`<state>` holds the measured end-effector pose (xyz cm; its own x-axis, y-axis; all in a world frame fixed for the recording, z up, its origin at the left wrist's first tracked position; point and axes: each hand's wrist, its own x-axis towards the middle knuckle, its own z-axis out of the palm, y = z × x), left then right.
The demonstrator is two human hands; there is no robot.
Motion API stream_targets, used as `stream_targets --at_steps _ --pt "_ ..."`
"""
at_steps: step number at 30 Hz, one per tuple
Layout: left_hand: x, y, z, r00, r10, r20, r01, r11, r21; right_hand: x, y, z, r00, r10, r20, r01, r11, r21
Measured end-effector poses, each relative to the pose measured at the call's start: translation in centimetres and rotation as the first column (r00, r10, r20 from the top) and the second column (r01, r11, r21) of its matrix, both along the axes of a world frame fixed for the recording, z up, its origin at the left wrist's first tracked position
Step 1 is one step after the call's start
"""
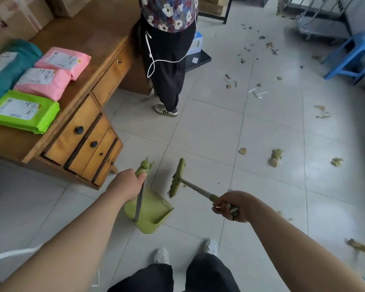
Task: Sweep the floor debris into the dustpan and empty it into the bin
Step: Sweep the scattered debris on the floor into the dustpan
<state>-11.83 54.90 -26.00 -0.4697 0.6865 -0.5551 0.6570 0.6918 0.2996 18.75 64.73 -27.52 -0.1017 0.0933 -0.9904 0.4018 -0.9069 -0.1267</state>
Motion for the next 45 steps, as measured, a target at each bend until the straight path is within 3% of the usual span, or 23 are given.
stream_targets --at_steps 3,9,17,22,35,41,45 --pt "0.3 0.7 -0.3 0.993 -0.081 -0.092 0.084 0.996 0.028 0.4 -0.8 -0.6 1.000 -0.004 0.022 0.004 1.000 0.022" --pt "2.3 2.8 -0.8 0.981 -0.152 -0.118 0.157 0.987 0.034 3.7 -0.6 -2.0 0.994 0.057 0.091 -0.057 0.998 -0.002" --pt "9.4 8.5 -1.0 0.955 -0.274 -0.114 0.274 0.962 -0.016 13.6 3.2 -1.2 0.975 0.137 0.174 -0.131 0.990 -0.046" --pt "15.3 12.8 -1.2 0.935 -0.337 -0.108 0.335 0.941 -0.039 20.7 6.3 -1.0 0.976 0.085 0.198 -0.080 0.996 -0.033" --pt "28.3 22.1 -1.9 0.891 -0.452 -0.036 0.453 0.890 0.044 33.5 10.1 -0.6 0.940 -0.208 0.271 0.166 0.971 0.170" --pt "33.3 24.8 -1.8 0.823 -0.566 -0.047 0.567 0.822 0.048 37.6 6.5 1.7 0.814 -0.533 0.232 0.451 0.830 0.327" --pt "36.1 26.7 -1.7 0.753 -0.655 -0.060 0.657 0.752 0.045 38.9 4.3 3.6 0.752 -0.593 0.290 0.496 0.797 0.344"
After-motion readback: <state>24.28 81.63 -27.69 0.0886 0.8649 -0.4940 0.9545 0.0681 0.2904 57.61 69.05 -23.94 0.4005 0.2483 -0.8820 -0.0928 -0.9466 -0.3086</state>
